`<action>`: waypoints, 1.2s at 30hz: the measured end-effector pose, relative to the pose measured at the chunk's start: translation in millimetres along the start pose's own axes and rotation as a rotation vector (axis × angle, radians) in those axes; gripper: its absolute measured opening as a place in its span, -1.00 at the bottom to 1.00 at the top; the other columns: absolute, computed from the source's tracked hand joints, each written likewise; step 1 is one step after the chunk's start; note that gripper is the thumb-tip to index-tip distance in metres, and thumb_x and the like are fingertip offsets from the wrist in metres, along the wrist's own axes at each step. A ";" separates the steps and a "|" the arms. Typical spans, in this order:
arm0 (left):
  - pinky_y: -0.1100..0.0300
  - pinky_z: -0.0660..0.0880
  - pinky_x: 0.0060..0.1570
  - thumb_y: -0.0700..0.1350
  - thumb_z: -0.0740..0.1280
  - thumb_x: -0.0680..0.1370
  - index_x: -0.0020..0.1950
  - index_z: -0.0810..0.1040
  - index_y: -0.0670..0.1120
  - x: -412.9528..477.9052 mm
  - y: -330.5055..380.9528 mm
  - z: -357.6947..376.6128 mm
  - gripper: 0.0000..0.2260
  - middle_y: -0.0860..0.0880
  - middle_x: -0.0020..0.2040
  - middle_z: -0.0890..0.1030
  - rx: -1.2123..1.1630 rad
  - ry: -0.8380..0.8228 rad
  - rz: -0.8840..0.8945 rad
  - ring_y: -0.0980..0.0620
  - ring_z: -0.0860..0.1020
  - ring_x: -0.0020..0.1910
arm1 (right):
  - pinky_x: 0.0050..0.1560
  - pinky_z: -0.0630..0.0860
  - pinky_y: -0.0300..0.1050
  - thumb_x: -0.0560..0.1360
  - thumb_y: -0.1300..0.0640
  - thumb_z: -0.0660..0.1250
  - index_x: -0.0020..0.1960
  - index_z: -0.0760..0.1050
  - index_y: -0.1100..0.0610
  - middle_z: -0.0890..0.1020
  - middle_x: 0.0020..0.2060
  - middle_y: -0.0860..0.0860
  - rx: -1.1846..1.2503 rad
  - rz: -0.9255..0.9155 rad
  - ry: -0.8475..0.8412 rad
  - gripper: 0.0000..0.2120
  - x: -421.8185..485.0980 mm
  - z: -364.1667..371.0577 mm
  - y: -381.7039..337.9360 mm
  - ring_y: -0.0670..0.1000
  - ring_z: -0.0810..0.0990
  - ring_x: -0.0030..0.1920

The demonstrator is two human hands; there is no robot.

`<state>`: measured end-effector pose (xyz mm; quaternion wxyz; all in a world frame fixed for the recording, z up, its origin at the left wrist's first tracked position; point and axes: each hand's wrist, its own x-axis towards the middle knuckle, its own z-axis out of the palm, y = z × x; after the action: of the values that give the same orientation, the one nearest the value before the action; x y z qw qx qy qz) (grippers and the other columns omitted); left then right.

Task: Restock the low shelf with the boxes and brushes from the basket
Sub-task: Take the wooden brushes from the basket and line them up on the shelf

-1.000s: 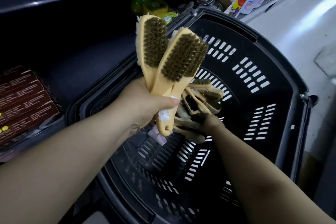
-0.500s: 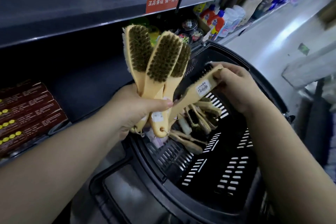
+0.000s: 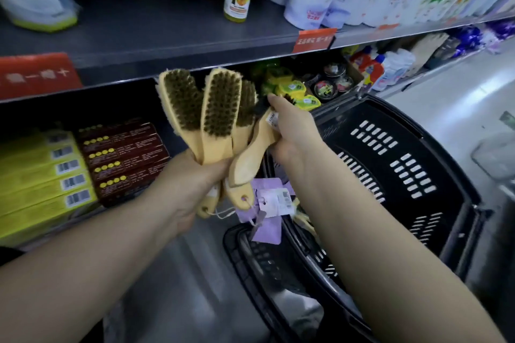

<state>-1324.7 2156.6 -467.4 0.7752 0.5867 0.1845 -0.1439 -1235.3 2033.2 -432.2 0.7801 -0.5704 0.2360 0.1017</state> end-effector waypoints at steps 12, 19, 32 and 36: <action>0.08 0.57 -0.30 -0.10 0.48 0.26 0.10 0.59 -0.13 -10.5 0.7 -73.0 -0.58 -0.17 -0.07 0.69 -0.098 0.081 -0.054 -0.11 0.65 -0.19 | -0.30 0.45 -0.13 0.49 0.27 0.22 -0.02 0.44 0.26 0.51 -0.24 0.15 -0.102 0.281 -0.133 -0.91 3.0 44.9 72.7 0.07 0.50 -0.32; 0.23 0.54 -0.26 -0.23 0.49 0.37 -0.02 0.62 -0.08 10.2 -6.4 -92.6 -0.79 -0.04 -0.16 0.69 -0.084 0.262 0.021 0.09 0.66 -0.22 | -0.13 0.60 0.00 0.55 0.32 0.19 0.25 0.41 0.25 0.59 0.05 0.24 -0.383 0.413 -0.318 -0.72 16.7 69.8 110.1 0.17 0.61 -0.05; -0.17 0.56 -0.01 -0.10 0.53 0.35 0.02 0.56 -0.12 40.2 -40.3 -143.1 -0.69 -0.15 -0.08 0.66 -0.079 0.451 -0.213 -0.21 0.62 -0.05 | -0.65 0.39 -0.35 0.60 0.31 0.12 0.32 0.34 0.32 0.53 -0.12 0.14 -0.552 0.337 0.032 -0.69 143.4 94.3 159.2 -0.01 0.45 -0.35; -0.28 0.49 0.05 -0.11 0.52 0.34 0.10 0.57 -0.17 50.1 -39.0 -157.3 -0.63 -0.24 -0.01 0.65 -0.111 0.447 -0.252 -0.29 0.61 -0.01 | -0.34 0.47 -0.26 0.55 0.33 0.16 0.32 0.39 0.29 0.54 0.00 0.13 -0.780 0.250 -0.062 -0.66 161.5 80.6 186.7 -0.06 0.44 -0.32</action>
<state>-1315.6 2297.1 -561.8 0.7222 0.5327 0.4306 -0.0956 -1154.8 2152.3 -648.4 0.4939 -0.7869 0.2238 0.2946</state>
